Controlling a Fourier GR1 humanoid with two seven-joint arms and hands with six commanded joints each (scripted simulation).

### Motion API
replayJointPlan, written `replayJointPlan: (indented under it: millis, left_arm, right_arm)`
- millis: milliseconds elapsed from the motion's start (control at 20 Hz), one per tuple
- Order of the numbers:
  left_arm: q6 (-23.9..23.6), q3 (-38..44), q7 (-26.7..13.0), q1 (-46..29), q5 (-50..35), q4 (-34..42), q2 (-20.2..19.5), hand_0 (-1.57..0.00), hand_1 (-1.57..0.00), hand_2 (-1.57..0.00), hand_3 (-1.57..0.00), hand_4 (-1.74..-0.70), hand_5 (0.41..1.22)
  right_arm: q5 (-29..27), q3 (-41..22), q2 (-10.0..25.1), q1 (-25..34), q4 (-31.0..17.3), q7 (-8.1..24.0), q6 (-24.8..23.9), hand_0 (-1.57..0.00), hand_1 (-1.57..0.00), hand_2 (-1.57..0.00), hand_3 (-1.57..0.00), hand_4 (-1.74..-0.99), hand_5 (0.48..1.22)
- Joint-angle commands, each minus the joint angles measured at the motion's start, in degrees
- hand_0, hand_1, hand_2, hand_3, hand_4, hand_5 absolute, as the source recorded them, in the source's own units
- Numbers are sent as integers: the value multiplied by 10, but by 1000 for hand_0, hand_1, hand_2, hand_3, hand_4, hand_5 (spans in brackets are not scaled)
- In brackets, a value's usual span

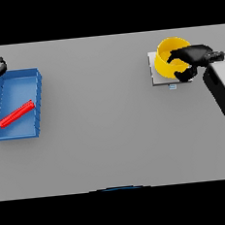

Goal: Pick up the red beaker and tilt it to pour out 1 green nut into yellow bowl. Pick up the yellow bowl and place it on the metallic measuring scale.

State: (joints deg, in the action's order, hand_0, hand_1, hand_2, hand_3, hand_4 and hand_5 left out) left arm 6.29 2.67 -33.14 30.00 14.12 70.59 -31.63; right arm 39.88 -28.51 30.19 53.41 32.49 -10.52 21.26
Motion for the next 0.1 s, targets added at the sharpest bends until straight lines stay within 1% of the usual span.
replayJointPlan:
  millis: [0, 50]
  left_arm:
    - [0, -3, -2, -6, 2, 6, 1, 1, 1, 1, 1, -851, 770]
    - [0, -5, -11, -2, 3, 6, 2, 1, 1, 1, 1, -851, 768]
  right_arm:
    - [0, -2, -1, -4, 6, 1, 1, -62, -46, -74, -277, -1418, 801]
    - [-1, -1, -4, -5, 4, 5, -1, -49, -37, -59, -263, -1414, 796]
